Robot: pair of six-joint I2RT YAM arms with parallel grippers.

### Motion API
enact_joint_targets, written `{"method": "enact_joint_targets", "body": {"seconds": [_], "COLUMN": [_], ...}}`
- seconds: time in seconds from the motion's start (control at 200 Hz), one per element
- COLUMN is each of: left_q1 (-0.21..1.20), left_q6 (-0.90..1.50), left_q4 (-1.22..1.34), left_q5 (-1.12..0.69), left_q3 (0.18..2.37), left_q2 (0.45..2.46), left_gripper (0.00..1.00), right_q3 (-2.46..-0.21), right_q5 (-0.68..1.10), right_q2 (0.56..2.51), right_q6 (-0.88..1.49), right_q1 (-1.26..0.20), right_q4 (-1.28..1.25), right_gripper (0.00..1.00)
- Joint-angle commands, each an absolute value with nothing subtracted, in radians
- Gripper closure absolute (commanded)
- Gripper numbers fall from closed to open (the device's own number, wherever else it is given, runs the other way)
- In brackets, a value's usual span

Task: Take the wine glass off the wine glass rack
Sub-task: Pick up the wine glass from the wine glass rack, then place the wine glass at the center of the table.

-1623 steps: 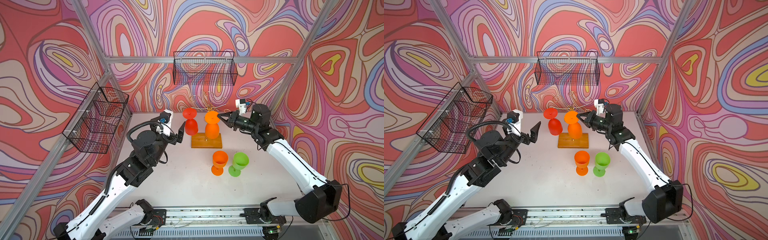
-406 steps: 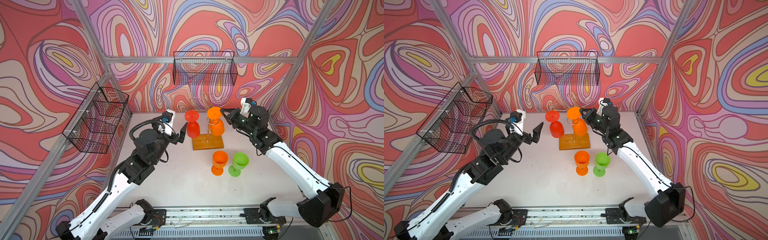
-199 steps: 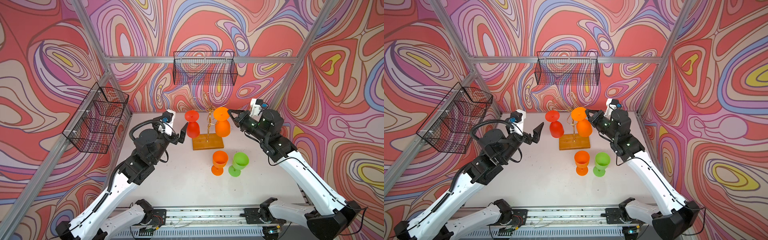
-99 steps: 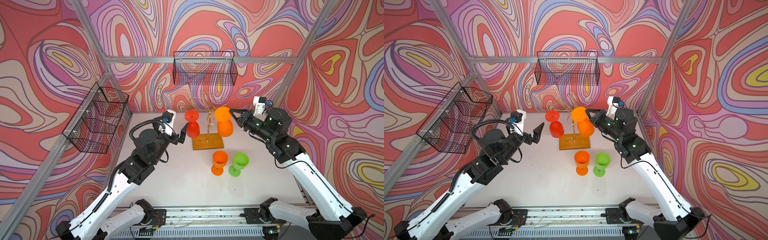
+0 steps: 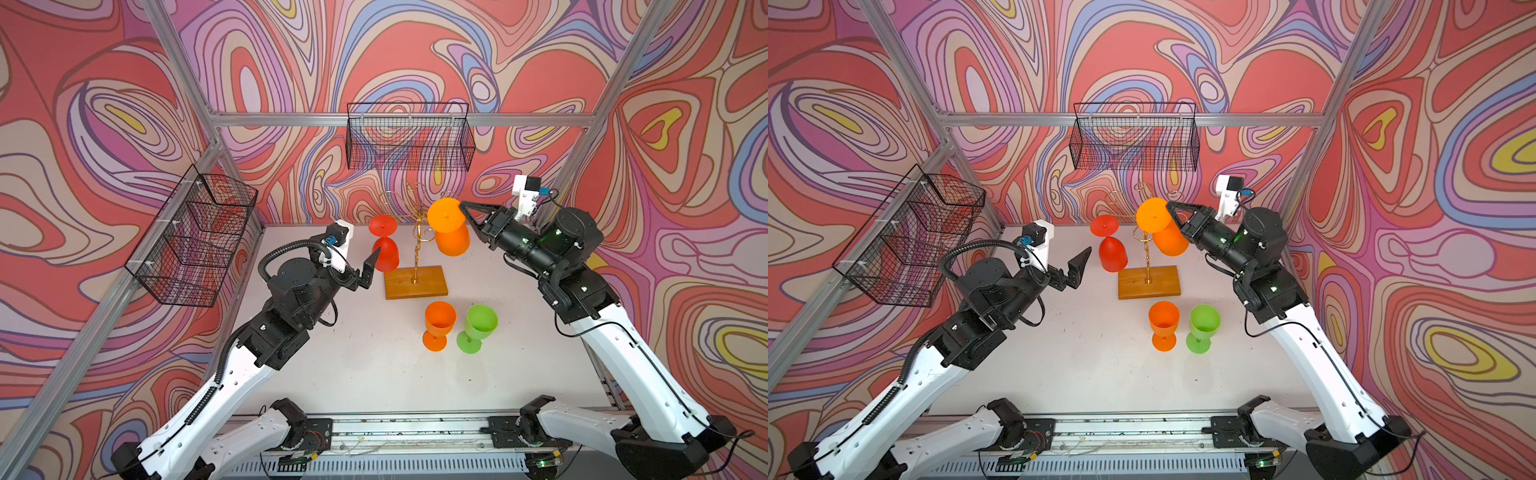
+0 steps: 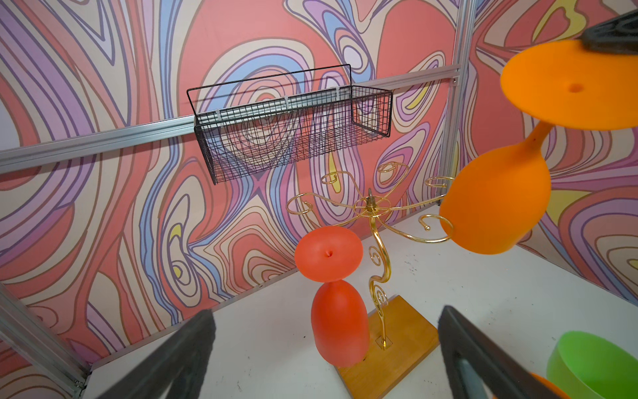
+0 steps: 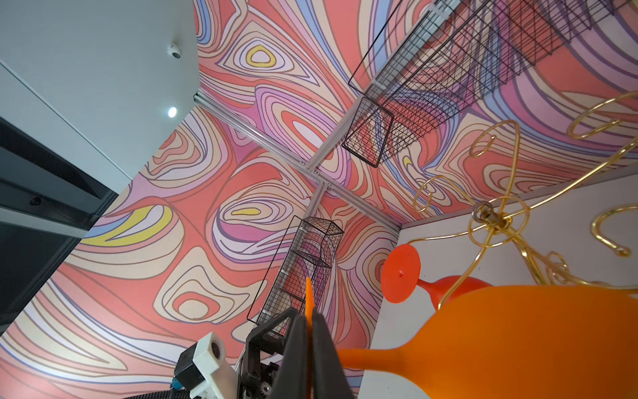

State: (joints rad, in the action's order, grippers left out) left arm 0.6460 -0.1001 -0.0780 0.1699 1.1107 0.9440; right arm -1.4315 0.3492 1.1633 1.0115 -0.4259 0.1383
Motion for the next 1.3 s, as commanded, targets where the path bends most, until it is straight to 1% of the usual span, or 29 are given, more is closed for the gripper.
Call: {"method": "enact_joint_targets", "body": {"seconds": [0.0, 0.24, 0.866, 1.037, 1.297], "left_q1": [0.637, 0.637, 0.637, 0.637, 0.597], "left_q6": [-0.085, -0.084, -0.052, -0.03, 0.013], "left_q4": [-0.074, -0.074, -0.055, -0.001, 0.143], "left_q5": [0.152, 0.139, 0.065, -0.026, -0.291], "left_q3": [1.109, 1.114, 1.131, 1.132, 1.13], "left_q2": [0.933, 0.946, 0.978, 0.998, 1.032], "left_gripper": [0.0, 0.0, 0.0, 0.0, 0.0], "right_q3": [-1.46, -1.48, -1.467, -1.446, -1.409], "right_q5": [0.37, 0.373, 0.388, 0.403, 0.495], "right_q2": [1.172, 1.169, 1.181, 1.182, 1.22], "right_q6": [1.007, 1.006, 1.025, 1.034, 1.1], "right_q1": [-0.427, -0.426, -0.427, -0.427, -0.427], "right_q4": [0.096, 0.1, -0.02, -0.1, -0.331], "right_gripper": [1.0, 1.0, 1.0, 1.0, 1.0]}}
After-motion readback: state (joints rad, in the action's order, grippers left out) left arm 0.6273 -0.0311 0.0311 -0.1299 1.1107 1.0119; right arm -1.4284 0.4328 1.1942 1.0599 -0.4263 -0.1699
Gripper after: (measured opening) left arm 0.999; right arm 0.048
